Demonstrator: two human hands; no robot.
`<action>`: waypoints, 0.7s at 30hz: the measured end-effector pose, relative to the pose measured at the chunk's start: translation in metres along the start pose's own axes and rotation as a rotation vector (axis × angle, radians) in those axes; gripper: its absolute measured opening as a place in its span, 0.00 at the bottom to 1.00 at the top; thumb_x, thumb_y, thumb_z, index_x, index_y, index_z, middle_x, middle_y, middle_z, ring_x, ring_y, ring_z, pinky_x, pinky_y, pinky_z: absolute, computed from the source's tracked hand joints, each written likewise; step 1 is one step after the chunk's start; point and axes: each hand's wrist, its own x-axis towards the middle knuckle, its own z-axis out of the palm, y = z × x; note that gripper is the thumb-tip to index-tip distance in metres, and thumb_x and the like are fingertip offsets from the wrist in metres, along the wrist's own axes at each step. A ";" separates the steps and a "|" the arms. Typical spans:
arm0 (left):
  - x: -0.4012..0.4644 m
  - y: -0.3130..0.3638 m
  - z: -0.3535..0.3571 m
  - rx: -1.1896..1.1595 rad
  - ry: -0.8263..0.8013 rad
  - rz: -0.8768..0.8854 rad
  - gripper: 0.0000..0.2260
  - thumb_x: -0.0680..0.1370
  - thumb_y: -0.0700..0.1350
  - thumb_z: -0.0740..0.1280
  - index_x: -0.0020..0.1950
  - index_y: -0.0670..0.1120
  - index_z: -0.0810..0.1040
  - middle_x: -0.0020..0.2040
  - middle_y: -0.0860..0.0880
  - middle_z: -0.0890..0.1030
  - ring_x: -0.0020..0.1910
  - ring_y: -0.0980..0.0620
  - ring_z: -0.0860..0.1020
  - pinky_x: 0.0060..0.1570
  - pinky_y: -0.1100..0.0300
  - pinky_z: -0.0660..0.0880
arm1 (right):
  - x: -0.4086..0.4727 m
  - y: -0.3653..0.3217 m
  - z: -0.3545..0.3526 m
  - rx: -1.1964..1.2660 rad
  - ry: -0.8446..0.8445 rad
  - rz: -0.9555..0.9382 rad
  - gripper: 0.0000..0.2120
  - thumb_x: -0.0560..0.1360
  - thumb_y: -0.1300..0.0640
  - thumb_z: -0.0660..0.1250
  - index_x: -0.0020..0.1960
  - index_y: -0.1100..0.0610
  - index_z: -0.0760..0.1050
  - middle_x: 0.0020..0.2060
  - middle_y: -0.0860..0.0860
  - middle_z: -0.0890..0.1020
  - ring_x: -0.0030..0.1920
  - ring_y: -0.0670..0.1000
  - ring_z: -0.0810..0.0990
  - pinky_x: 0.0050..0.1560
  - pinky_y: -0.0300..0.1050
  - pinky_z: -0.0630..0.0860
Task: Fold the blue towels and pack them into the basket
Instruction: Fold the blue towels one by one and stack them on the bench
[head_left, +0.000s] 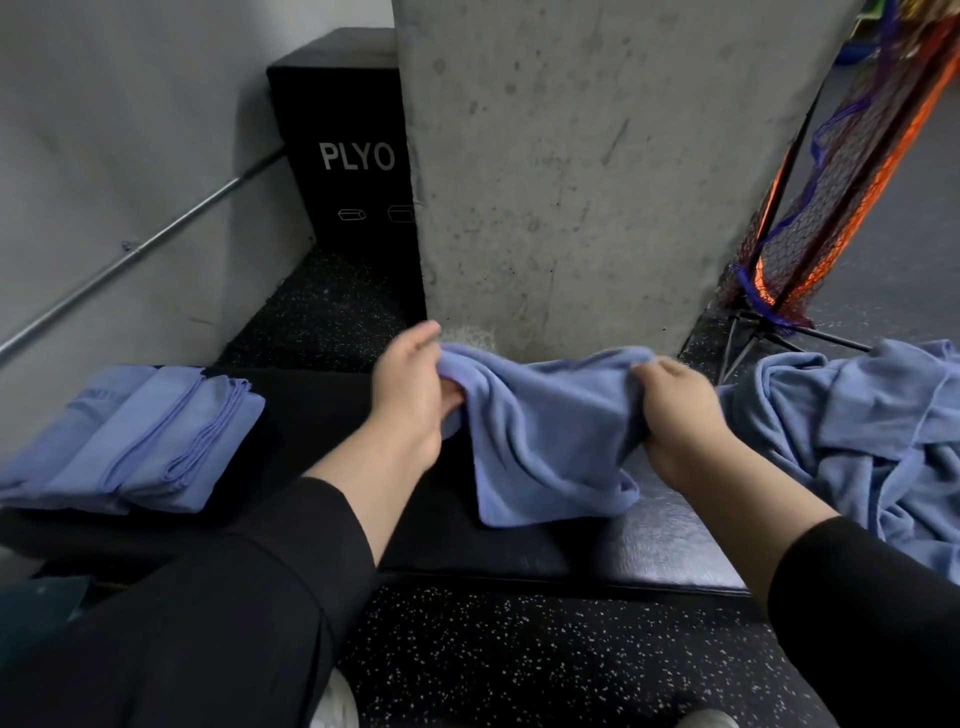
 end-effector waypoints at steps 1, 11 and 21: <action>0.007 0.006 -0.001 -0.032 0.035 0.069 0.14 0.83 0.37 0.58 0.64 0.49 0.78 0.47 0.44 0.80 0.43 0.49 0.80 0.44 0.56 0.79 | 0.001 -0.006 -0.001 0.100 0.080 -0.022 0.07 0.78 0.61 0.60 0.46 0.59 0.77 0.40 0.57 0.76 0.43 0.52 0.73 0.42 0.47 0.71; 0.014 -0.024 -0.008 0.413 -0.211 -0.193 0.22 0.80 0.35 0.65 0.73 0.48 0.73 0.65 0.43 0.78 0.61 0.46 0.80 0.61 0.50 0.78 | -0.003 0.003 0.002 0.003 -0.144 0.189 0.09 0.80 0.62 0.63 0.47 0.62 0.80 0.42 0.61 0.82 0.43 0.58 0.81 0.46 0.52 0.76; 0.038 -0.039 -0.036 1.201 -0.118 -0.097 0.13 0.80 0.38 0.63 0.62 0.35 0.79 0.54 0.37 0.81 0.58 0.38 0.80 0.49 0.55 0.76 | -0.010 0.015 0.000 -0.197 -0.358 0.257 0.11 0.80 0.56 0.66 0.53 0.63 0.82 0.47 0.59 0.87 0.51 0.58 0.85 0.56 0.58 0.81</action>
